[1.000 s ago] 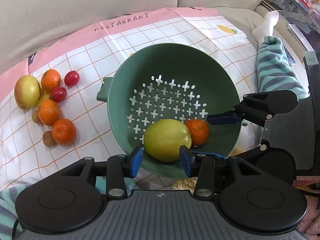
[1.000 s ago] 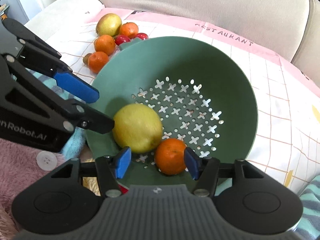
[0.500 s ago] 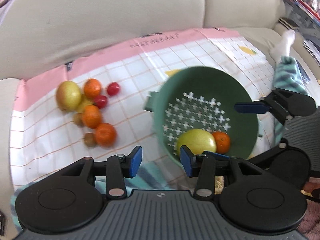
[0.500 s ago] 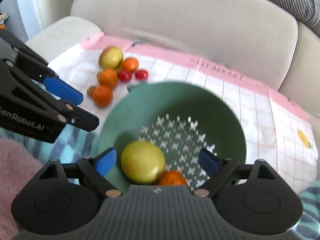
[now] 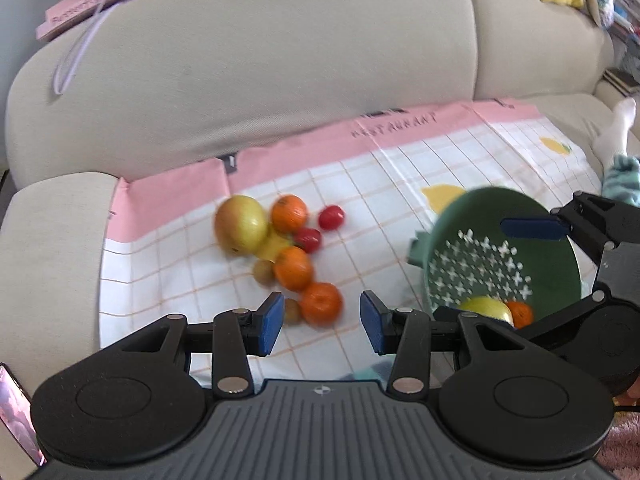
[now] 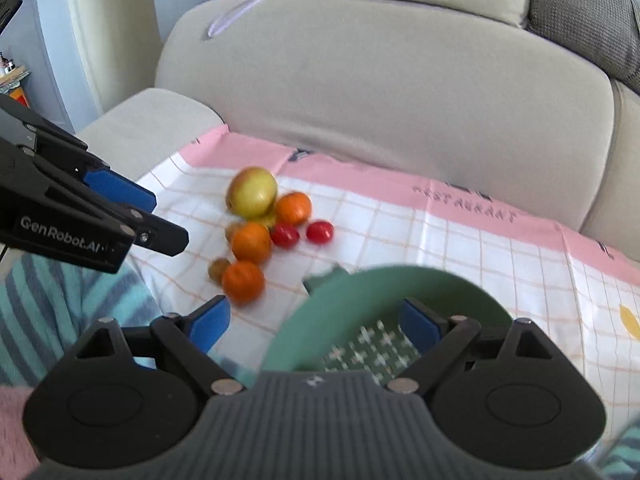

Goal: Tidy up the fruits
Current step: 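Move both tools back over the remaining fruit pile, then grasp the red-yellow apple with the left tool while the right tool grasps another tangerine, then carry the apple with the left tool while the right tool carries the tangerine into the colander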

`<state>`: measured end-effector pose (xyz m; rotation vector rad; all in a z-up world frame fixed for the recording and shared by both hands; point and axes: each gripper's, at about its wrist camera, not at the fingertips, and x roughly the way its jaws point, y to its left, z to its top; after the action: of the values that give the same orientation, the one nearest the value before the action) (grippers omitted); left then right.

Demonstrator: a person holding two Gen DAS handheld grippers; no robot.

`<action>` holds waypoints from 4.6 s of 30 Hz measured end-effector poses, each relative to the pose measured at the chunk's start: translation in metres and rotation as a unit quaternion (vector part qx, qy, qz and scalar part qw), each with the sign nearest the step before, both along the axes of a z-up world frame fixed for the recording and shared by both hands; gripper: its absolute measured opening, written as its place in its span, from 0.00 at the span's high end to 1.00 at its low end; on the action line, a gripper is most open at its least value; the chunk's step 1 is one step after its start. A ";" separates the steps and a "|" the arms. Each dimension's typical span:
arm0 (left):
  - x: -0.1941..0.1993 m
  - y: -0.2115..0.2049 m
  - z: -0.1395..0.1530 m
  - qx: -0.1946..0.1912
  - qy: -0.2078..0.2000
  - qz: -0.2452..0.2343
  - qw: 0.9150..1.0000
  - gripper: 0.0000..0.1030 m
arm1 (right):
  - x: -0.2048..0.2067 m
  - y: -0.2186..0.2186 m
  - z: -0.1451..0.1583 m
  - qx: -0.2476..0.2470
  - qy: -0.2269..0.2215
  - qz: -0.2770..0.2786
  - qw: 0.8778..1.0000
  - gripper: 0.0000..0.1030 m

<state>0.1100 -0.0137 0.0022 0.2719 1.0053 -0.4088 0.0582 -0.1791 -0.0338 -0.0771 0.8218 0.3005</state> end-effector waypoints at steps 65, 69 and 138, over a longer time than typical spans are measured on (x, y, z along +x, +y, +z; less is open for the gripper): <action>0.175 0.059 -0.122 -0.126 0.081 0.108 0.983 0.24 | 0.206 0.074 -0.088 -0.010 0.100 0.073 0.992 0.58; 0.176 0.062 -0.121 -0.144 0.083 0.120 0.979 0.30 | 0.209 0.075 -0.091 -0.008 0.103 0.072 0.992 0.58; -0.010 -0.070 -0.032 -0.121 0.056 -0.013 0.991 0.30 | -0.012 -0.083 -0.026 -0.006 0.032 -0.073 0.997 0.59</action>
<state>0.0999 -0.0837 -0.0295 0.0450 1.0510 -0.5698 0.0459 -0.2617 -0.0598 -0.0177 0.8871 0.1606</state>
